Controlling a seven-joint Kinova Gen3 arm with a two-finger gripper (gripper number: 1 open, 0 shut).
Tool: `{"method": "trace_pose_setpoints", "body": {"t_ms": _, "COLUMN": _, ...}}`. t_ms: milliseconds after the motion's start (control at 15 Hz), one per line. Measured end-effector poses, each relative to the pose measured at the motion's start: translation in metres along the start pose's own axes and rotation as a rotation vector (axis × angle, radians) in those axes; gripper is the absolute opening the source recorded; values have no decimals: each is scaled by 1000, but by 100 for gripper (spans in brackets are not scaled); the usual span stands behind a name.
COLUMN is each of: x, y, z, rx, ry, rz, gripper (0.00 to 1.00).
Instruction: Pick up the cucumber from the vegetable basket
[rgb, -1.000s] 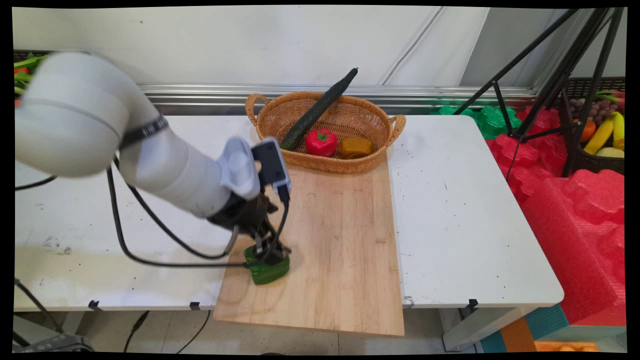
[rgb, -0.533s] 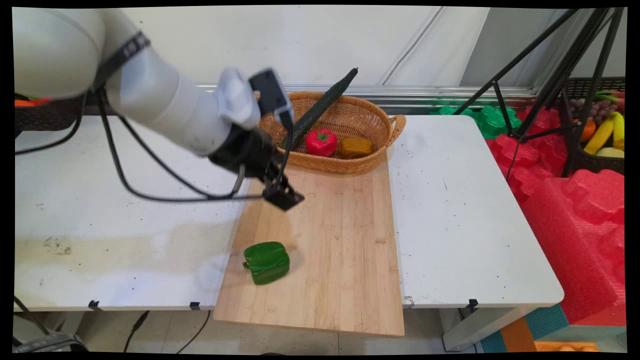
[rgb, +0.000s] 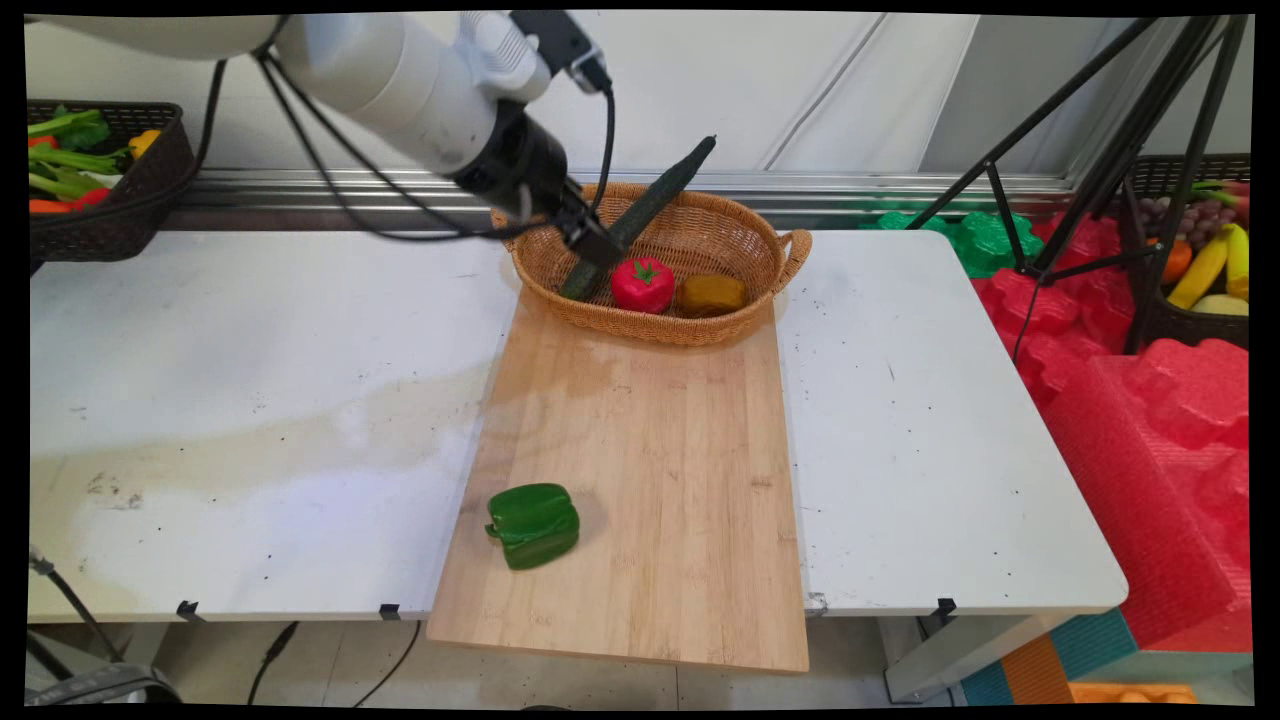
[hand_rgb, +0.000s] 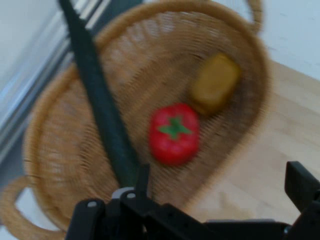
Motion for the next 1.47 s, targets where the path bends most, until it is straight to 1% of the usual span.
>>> {"method": "trace_pose_setpoints", "body": {"t_ms": 200, "x": 9, "y": -20, "z": 20, "rx": 40, "ry": 1, "rz": -30, "gripper": 100}}
{"method": "trace_pose_setpoints", "body": {"t_ms": 400, "x": 19, "y": -44, "z": 55, "rx": 81, "ry": -18, "rz": -69, "gripper": 100}}
{"method": "trace_pose_setpoints", "body": {"t_ms": 800, "x": 32, "y": -73, "z": 133, "rx": 122, "ry": -75, "rz": -148, "gripper": 100}}
{"method": "trace_pose_setpoints", "body": {"t_ms": 1067, "x": 36, "y": -85, "z": 174, "rx": 128, "ry": -107, "rz": -187, "gripper": 100}}
{"method": "trace_pose_setpoints", "body": {"t_ms": 1200, "x": 37, "y": -89, "z": 195, "rx": 122, "ry": -124, "rz": -202, "gripper": 100}}
{"method": "trace_pose_setpoints", "body": {"t_ms": 1467, "x": 37, "y": -94, "z": 225, "rx": 110, "ry": -145, "rz": -224, "gripper": 100}}
